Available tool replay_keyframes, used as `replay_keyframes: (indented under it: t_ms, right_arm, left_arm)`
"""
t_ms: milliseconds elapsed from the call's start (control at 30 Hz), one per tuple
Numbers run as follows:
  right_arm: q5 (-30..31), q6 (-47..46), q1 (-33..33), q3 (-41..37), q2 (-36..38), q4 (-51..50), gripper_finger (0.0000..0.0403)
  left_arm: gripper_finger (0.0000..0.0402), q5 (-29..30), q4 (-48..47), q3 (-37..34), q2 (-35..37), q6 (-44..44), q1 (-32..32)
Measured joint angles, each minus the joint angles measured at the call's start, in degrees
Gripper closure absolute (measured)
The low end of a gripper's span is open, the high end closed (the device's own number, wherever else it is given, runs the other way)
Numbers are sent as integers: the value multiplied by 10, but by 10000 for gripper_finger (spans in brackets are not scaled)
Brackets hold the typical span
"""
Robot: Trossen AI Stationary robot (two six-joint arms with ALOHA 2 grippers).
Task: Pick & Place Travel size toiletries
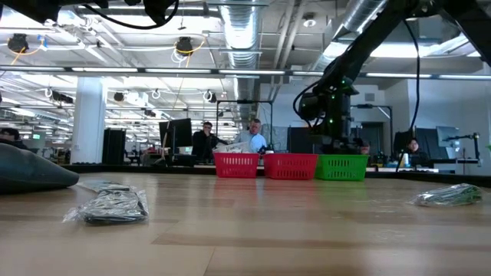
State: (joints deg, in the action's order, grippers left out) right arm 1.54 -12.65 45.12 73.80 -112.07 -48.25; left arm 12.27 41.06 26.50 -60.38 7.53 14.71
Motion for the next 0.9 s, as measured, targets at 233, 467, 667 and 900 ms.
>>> replay_keyframes:
  t_ms: [233,467,667,900]
  right_arm:
    - [0,20,-9,51,0,-31,199]
    - [0,42,-47,149,0,-112,154]
    - [-2,79,-100,212,0,-168,154]
    - [-2,62,-168,233,8,-218,154]
  left_arm:
    - [182,0,-2,0,0,0,0]
    - [182,1,-11,0,0,-4,0]
    - [194,28,-44,0,0,-5,0]
    - [272,33,-153,0,0,-45,0]
